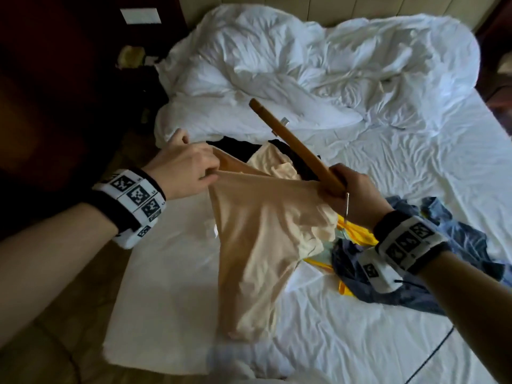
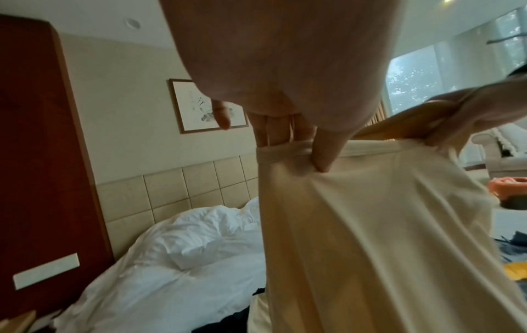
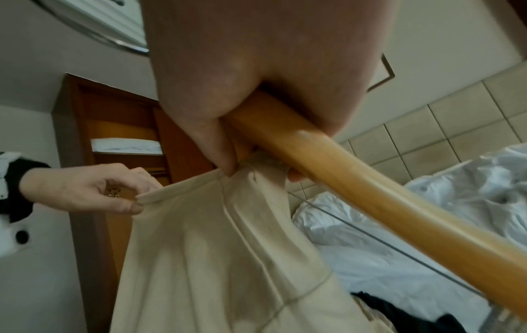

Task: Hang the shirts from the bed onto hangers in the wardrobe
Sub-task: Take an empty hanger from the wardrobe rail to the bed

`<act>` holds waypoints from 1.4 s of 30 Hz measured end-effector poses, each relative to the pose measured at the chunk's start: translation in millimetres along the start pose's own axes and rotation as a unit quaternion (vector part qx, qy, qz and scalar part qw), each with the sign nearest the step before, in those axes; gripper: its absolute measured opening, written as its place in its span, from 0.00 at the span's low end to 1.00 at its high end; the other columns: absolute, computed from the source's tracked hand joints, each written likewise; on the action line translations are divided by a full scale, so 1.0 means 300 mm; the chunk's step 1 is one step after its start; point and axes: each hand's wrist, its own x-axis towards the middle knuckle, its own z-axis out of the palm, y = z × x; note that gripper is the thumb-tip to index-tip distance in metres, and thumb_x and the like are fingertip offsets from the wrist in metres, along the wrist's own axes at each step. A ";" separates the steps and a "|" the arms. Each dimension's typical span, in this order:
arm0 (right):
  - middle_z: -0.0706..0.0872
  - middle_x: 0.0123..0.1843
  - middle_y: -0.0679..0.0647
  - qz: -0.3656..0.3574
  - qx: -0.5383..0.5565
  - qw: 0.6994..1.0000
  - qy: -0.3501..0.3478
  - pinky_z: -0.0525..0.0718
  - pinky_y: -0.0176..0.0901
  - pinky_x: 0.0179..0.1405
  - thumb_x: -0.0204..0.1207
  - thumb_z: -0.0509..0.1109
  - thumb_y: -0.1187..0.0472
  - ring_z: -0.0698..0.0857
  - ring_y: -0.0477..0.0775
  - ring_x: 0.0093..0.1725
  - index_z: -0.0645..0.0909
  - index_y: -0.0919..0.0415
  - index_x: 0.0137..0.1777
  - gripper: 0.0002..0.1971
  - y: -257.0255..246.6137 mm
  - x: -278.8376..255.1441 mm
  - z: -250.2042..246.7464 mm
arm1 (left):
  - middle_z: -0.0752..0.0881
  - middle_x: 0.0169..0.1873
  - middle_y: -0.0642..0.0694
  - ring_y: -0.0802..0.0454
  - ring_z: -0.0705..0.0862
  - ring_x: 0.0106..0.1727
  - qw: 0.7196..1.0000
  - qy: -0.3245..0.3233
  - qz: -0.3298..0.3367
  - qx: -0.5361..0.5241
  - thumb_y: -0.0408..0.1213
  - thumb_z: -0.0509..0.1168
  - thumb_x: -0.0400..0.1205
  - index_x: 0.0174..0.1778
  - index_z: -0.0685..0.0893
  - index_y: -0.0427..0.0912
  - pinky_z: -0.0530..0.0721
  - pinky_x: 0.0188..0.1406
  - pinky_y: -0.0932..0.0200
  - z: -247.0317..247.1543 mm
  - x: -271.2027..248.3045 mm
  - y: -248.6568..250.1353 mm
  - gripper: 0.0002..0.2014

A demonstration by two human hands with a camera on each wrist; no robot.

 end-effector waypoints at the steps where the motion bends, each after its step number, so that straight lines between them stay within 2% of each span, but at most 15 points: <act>1: 0.82 0.37 0.52 -0.011 -0.005 1.000 0.007 0.68 0.42 0.38 0.73 0.77 0.63 0.86 0.65 0.43 0.82 0.64 0.56 0.14 -0.010 0.007 -0.016 | 0.88 0.43 0.54 0.53 0.84 0.54 1.000 -0.004 0.004 0.013 0.50 0.64 0.80 0.39 0.86 0.50 0.69 0.56 0.45 -0.020 -0.006 -0.002 0.11; 6: 0.81 0.35 0.52 -0.034 0.024 0.999 0.035 0.65 0.38 0.33 0.70 0.72 0.59 0.80 0.56 0.36 0.83 0.65 0.53 0.14 -0.027 -0.007 -0.072 | 0.87 0.39 0.49 0.48 0.84 0.41 0.999 -0.029 0.043 0.010 0.46 0.59 0.83 0.45 0.87 0.50 0.79 0.44 0.51 -0.058 -0.063 0.030 0.12; 10: 0.79 0.32 0.42 -0.005 0.054 0.999 0.005 0.69 0.29 0.30 0.69 0.69 0.58 0.76 0.48 0.36 0.81 0.57 0.50 0.10 -0.021 -0.022 -0.060 | 0.83 0.33 0.58 0.57 0.79 0.36 0.980 -0.068 0.184 0.031 0.43 0.65 0.81 0.35 0.84 0.55 0.60 0.42 0.54 -0.072 -0.091 0.094 0.08; 14: 0.82 0.37 0.54 0.015 0.041 0.999 -0.029 0.66 0.42 0.36 0.73 0.73 0.60 0.82 0.59 0.41 0.82 0.65 0.53 0.12 0.036 -0.048 -0.013 | 0.85 0.34 0.55 0.53 0.84 0.39 0.955 -0.178 0.222 0.083 0.44 0.66 0.80 0.41 0.83 0.55 0.67 0.42 0.55 -0.048 -0.110 0.167 0.03; 16: 0.83 0.36 0.54 0.021 0.062 0.997 -0.047 0.69 0.44 0.37 0.71 0.75 0.57 0.81 0.58 0.38 0.83 0.66 0.51 0.14 0.068 -0.072 0.011 | 0.84 0.31 0.55 0.53 0.84 0.36 0.961 -0.154 0.219 0.073 0.35 0.75 0.69 0.34 0.84 0.54 0.73 0.33 0.59 -0.018 -0.111 0.162 0.09; 18: 0.85 0.36 0.55 0.053 0.084 0.992 -0.075 0.75 0.47 0.37 0.69 0.75 0.53 0.82 0.56 0.37 0.84 0.63 0.49 0.15 0.094 -0.092 0.044 | 0.84 0.35 0.54 0.50 0.85 0.38 0.963 -0.162 0.204 0.075 0.29 0.73 0.67 0.34 0.84 0.52 0.78 0.30 0.58 0.002 -0.088 0.163 0.11; 21: 0.83 0.33 0.49 0.099 0.127 0.982 -0.098 0.76 0.45 0.36 0.64 0.71 0.50 0.81 0.47 0.34 0.82 0.51 0.42 0.08 0.111 -0.128 0.101 | 0.83 0.56 0.47 0.46 0.84 0.52 0.962 -0.190 0.177 0.090 0.31 0.63 0.78 0.47 0.85 0.49 0.85 0.42 0.49 0.006 -0.036 0.226 0.09; 24: 0.85 0.35 0.50 0.115 0.185 0.972 -0.090 0.80 0.51 0.40 0.63 0.70 0.54 0.82 0.45 0.35 0.85 0.58 0.46 0.13 0.132 -0.167 0.146 | 0.70 0.73 0.40 0.43 0.75 0.66 0.955 -0.211 0.165 0.130 0.34 0.61 0.82 0.56 0.83 0.53 0.80 0.58 0.46 0.029 0.019 0.288 0.11; 26: 0.85 0.36 0.47 0.125 0.221 0.964 -0.080 0.79 0.47 0.39 0.64 0.70 0.54 0.82 0.37 0.35 0.86 0.58 0.48 0.14 0.144 -0.193 0.156 | 0.63 0.78 0.36 0.42 0.71 0.71 0.945 -0.249 0.151 0.148 0.36 0.60 0.84 0.60 0.83 0.55 0.74 0.62 0.46 0.045 0.046 0.314 0.13; 30: 0.90 0.42 0.53 0.115 0.275 0.954 -0.017 0.82 0.53 0.48 0.70 0.73 0.53 0.88 0.55 0.45 0.87 0.54 0.51 0.12 0.145 -0.217 0.126 | 0.64 0.77 0.37 0.44 0.72 0.68 0.941 -0.283 0.138 0.123 0.42 0.57 0.87 0.58 0.85 0.57 0.71 0.54 0.49 0.073 0.084 0.334 0.12; 33: 0.88 0.39 0.49 0.083 0.303 0.949 0.024 0.81 0.50 0.46 0.74 0.72 0.52 0.86 0.46 0.39 0.86 0.53 0.52 0.09 0.100 -0.213 0.058 | 0.69 0.72 0.39 0.46 0.75 0.63 0.943 -0.287 0.128 0.112 0.42 0.60 0.84 0.50 0.85 0.53 0.65 0.45 0.54 0.087 0.111 0.342 0.08; 35: 0.88 0.39 0.62 0.051 0.349 0.936 0.013 0.85 0.58 0.45 0.77 0.72 0.58 0.90 0.60 0.35 0.84 0.58 0.52 0.07 0.048 -0.205 0.003 | 0.70 0.71 0.40 0.47 0.75 0.61 0.940 -0.289 0.135 0.123 0.46 0.61 0.85 0.48 0.85 0.51 0.66 0.45 0.54 0.097 0.119 0.351 0.07; 37: 0.83 0.39 0.72 0.014 0.409 0.912 0.013 0.87 0.64 0.37 0.79 0.70 0.70 0.89 0.72 0.33 0.83 0.60 0.50 0.05 -0.015 -0.197 -0.059 | 0.66 0.75 0.39 0.46 0.74 0.65 0.934 -0.294 0.148 0.137 0.49 0.59 0.87 0.52 0.85 0.54 0.74 0.54 0.51 0.112 0.117 0.354 0.10; 40: 0.79 0.38 0.72 -0.025 0.448 0.893 0.043 0.85 0.45 0.36 0.80 0.66 0.78 0.86 0.58 0.35 0.83 0.58 0.47 0.14 -0.091 -0.177 -0.122 | 0.62 0.80 0.37 0.45 0.74 0.69 0.933 -0.298 0.154 0.127 0.53 0.56 0.88 0.60 0.84 0.57 0.75 0.63 0.49 0.121 0.115 0.341 0.13; 42: 0.79 0.38 0.74 -0.050 0.473 0.879 0.028 0.82 0.45 0.40 0.80 0.67 0.77 0.84 0.57 0.38 0.84 0.61 0.47 0.11 -0.128 -0.169 -0.139 | 0.63 0.80 0.37 0.45 0.72 0.72 0.935 -0.308 0.146 0.103 0.54 0.57 0.87 0.59 0.84 0.56 0.75 0.66 0.48 0.115 0.117 0.332 0.13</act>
